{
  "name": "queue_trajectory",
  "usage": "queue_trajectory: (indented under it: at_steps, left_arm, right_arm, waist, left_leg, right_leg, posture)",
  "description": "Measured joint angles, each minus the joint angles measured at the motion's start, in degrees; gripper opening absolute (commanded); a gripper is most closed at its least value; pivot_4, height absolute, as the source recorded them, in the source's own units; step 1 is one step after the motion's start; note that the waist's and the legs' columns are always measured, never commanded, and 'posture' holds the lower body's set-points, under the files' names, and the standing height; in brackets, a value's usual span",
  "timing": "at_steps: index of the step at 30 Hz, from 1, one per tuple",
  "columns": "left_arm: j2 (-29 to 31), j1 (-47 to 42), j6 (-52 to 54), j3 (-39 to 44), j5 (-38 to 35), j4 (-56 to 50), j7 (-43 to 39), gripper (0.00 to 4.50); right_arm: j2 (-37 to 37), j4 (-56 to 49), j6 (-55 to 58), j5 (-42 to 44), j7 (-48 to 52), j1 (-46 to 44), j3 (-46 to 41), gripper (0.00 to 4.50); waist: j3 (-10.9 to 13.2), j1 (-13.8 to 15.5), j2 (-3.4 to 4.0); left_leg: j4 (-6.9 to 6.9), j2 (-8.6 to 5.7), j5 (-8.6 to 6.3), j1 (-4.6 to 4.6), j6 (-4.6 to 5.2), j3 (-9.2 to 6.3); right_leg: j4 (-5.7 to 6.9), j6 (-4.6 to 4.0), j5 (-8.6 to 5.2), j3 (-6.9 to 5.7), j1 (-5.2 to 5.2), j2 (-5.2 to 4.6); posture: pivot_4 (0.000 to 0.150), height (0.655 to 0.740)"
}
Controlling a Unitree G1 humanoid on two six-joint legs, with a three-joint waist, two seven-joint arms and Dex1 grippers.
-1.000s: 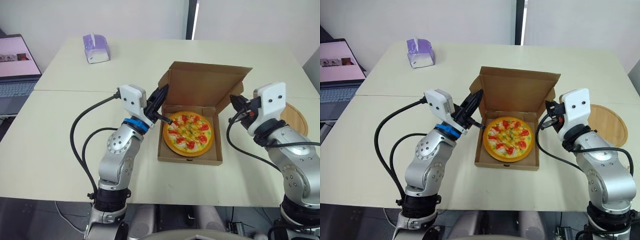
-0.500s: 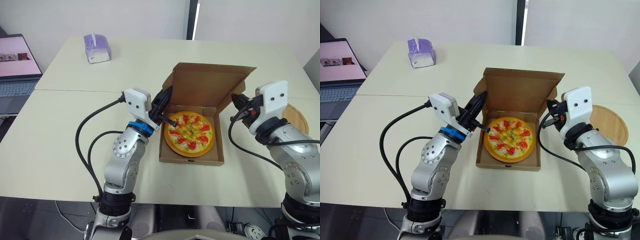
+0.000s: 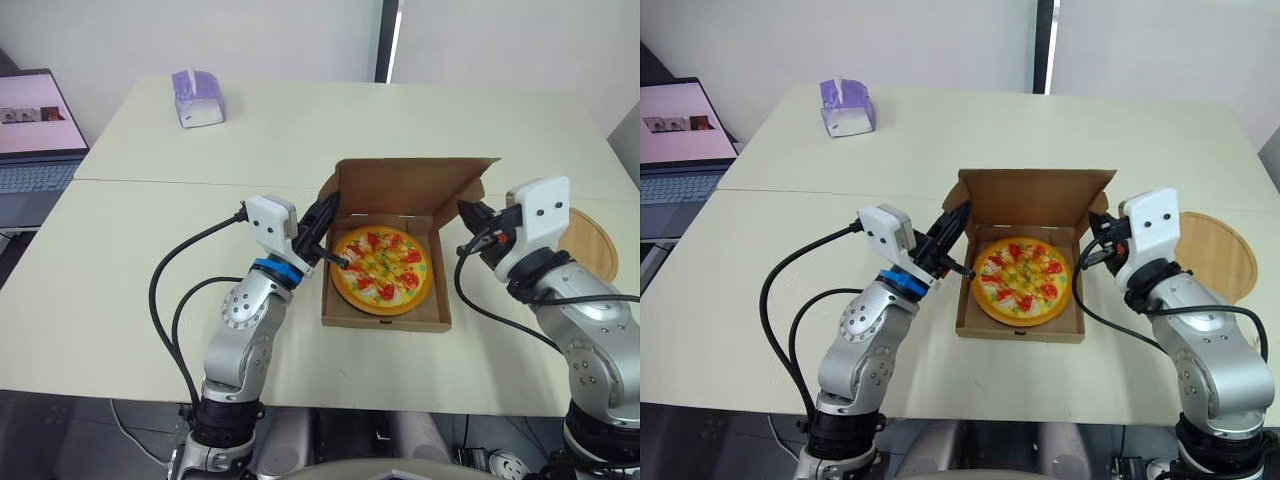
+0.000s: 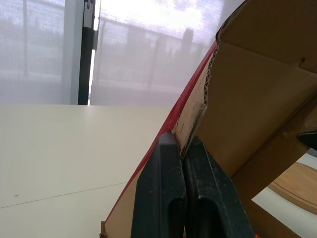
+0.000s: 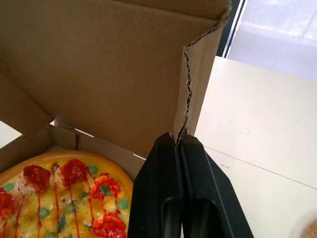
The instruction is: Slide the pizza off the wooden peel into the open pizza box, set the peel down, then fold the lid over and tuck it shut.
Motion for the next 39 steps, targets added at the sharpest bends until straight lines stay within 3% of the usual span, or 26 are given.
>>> queue_trajectory:
  at_steps: [9, 32, 36, 39]
  left_arm:
    - [-1.39, 0.14, 0.05, -0.25, 0.00, 0.30, -0.03, 0.00]
    - [8.39, 11.14, 0.95, -0.14, -3.19, -4.05, -6.22, 0.00]
    - [10.11, 12.04, 2.05, 0.31, -5.51, -4.07, -8.67, 0.82]
    - [11.67, 13.40, 2.53, 0.56, -6.42, -4.10, -10.10, 1.81]
  right_arm:
    - [0.00, 0.09, -0.14, -0.02, -0.01, 0.26, -0.03, 0.04]
    - [3.67, -3.57, -8.52, -2.64, -2.38, 14.66, 5.18, 0.04]
    - [5.44, -2.85, -8.98, -2.50, -2.88, 15.29, 4.99, 0.85]
    - [5.83, -2.51, -8.98, -2.23, -2.70, 15.95, 4.72, 1.97]
  waist:
    - [0.00, 0.01, 0.00]
    - [-0.24, -0.67, -0.04]
    - [-0.23, -0.68, -0.04]
    - [-0.22, -0.59, -0.04]
  left_leg:
    - [-0.01, 0.00, -0.04, 0.14, 0.08, -0.02]
    - [-0.15, 0.07, -0.07, 0.57, 0.12, 0.07]
    - [-0.17, 0.08, -0.07, 0.56, 0.12, 0.06]
    - [-0.17, 0.07, -0.07, 0.53, 0.12, 0.06]
  right_leg:
    - [-0.05, 0.01, -0.01, -0.01, 0.16, 0.01]
    - [-0.14, 0.09, -0.10, 0.08, 0.45, 0.08]
    - [-0.16, 0.08, -0.10, 0.07, 0.44, 0.08]
    - [-0.20, 0.09, -0.11, 0.07, 0.43, 0.07]
  posture:
    - [0.150, 0.7251]
    - [0.150, 0.7251]
    - [0.150, 0.7251]
    - [0.150, 0.7251]
